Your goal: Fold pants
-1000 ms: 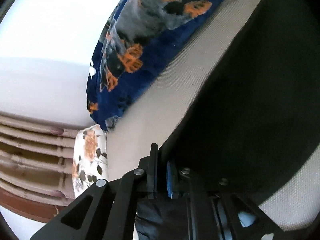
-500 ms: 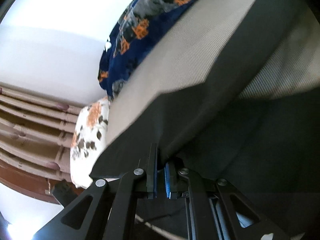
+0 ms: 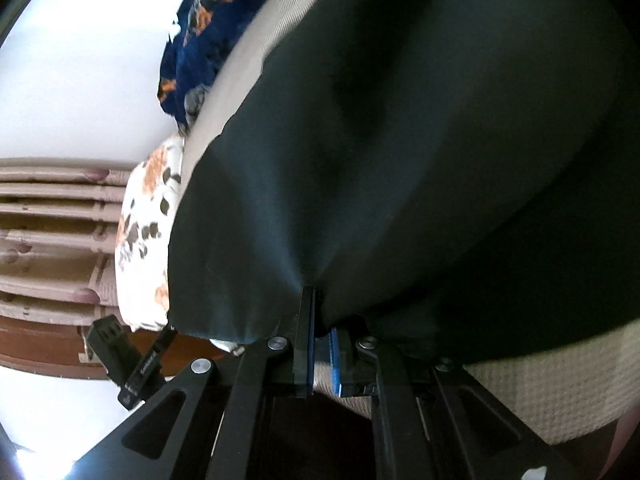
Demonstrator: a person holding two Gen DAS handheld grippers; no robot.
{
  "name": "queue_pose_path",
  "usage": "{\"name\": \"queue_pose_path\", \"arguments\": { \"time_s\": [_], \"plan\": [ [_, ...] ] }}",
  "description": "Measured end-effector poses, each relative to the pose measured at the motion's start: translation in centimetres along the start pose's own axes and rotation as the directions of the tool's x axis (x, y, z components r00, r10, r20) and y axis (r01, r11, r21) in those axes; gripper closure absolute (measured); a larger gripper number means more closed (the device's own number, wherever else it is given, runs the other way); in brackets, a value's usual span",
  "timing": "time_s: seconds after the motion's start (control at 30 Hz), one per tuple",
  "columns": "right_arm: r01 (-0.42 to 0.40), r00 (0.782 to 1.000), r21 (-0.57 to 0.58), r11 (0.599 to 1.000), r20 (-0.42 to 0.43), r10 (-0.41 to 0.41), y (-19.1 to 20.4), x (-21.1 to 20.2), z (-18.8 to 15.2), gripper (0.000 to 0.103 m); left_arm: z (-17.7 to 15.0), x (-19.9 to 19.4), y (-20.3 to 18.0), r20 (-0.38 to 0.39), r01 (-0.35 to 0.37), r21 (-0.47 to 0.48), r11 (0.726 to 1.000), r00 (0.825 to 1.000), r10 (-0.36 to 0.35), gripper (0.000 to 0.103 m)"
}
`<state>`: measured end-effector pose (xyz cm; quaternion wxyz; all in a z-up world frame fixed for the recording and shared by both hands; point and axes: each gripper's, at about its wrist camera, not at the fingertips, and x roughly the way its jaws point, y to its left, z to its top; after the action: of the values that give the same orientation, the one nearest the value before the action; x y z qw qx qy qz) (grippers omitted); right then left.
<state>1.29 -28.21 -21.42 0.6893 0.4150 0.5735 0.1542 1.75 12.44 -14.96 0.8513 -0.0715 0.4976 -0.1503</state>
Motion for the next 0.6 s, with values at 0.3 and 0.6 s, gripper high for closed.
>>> {"name": "queue_pose_path", "arguments": {
  "time_s": [0.3,0.6],
  "plan": [
    [0.043,0.999,-0.010,0.999,-0.003,-0.043,-0.1,-0.2,-0.5,0.096,-0.2,-4.6,0.2,0.155,-0.173,0.002,0.985,0.973,0.170,0.087],
    [-0.001,1.000,0.015,1.000,-0.006,0.001,-0.5,-0.3,-0.5,0.093,3.1,-2.2,-7.6,0.174,-0.063,0.219,0.974,0.984,0.024,0.086]
  ]
}}
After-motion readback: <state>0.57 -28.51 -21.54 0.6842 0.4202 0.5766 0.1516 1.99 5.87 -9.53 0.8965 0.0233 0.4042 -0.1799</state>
